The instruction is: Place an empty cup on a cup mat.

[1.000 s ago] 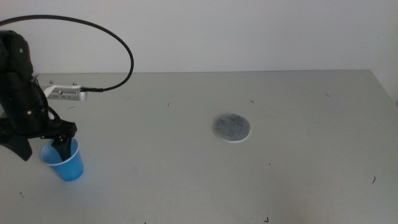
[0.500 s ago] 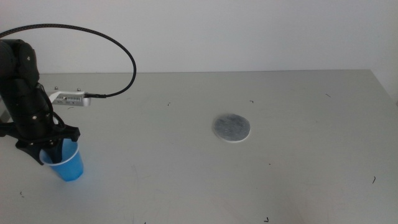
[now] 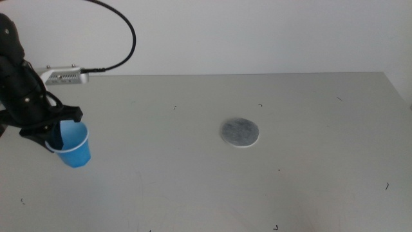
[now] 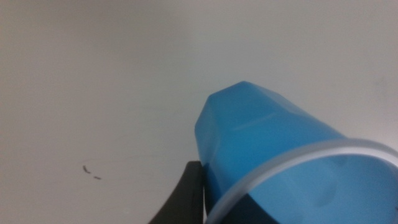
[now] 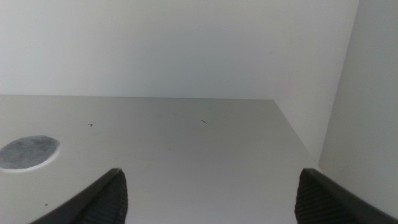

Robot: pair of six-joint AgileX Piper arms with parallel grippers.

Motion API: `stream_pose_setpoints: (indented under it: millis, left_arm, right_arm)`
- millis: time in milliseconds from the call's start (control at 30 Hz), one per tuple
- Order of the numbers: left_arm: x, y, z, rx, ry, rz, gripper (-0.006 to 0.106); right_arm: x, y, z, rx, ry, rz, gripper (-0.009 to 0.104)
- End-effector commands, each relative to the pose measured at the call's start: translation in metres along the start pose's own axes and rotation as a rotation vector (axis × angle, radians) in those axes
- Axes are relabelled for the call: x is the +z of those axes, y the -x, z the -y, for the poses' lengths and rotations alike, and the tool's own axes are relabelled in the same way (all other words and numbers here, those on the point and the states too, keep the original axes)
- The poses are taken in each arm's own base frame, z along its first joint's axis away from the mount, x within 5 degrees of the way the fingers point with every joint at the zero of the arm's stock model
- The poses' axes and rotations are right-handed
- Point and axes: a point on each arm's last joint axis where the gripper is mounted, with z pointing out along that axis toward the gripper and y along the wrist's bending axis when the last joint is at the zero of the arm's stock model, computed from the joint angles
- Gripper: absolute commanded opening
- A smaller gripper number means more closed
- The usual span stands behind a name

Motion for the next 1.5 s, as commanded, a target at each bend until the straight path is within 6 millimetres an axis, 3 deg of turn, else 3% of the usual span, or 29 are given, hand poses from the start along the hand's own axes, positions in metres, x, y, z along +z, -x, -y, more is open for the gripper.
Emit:
stream_pose_setpoints:
  millis: [0, 133, 267, 600, 867, 1100, 1333, 1367, 1467]
  left_arm:
    - [-0.041, -0.001, 0.014, -0.035, -0.085, 0.092, 0.0]
    - [-0.062, 0.009, 0.043, 0.005, -0.112, 0.122, 0.0]
    - [-0.07, 0.022, 0.082, 0.049, -0.105, 0.161, 0.0]
    - [-0.053, 0.059, 0.202, 0.223, -0.185, 0.209, 0.0]
    - [-0.023, 0.079, 0.274, 0.31, -0.247, 0.255, 0.0]
    - [0.01, 0.09, 0.293, 0.302, -0.279, 0.231, 0.0]
    - [0.02, 0.094, 0.292, 0.3, -0.264, 0.226, 0.002]
    - [0.02, 0.093, 0.292, 0.301, -0.264, 0.216, 0.013]
    - [0.02, 0.092, 0.294, 0.299, -0.282, 0.21, 0.032]
  right_arm:
    - [-0.003, 0.011, 0.0, -0.019, 0.0, 0.109, 0.094]
    - [-0.003, 0.011, 0.0, -0.019, 0.0, 0.109, 0.094]
    - [-0.003, 0.011, 0.0, -0.019, 0.0, 0.109, 0.094]
    - [-0.003, 0.011, 0.0, -0.019, 0.0, 0.109, 0.094]
    - [-0.003, 0.011, 0.0, -0.019, 0.0, 0.109, 0.094]
    - [-0.003, 0.011, 0.0, -0.019, 0.0, 0.109, 0.094]
    - [-0.003, 0.011, 0.0, -0.019, 0.0, 0.109, 0.094]
    - [-0.003, 0.011, 0.0, -0.019, 0.0, 0.109, 0.094]
    - [-0.003, 0.011, 0.0, -0.019, 0.0, 0.109, 0.094]
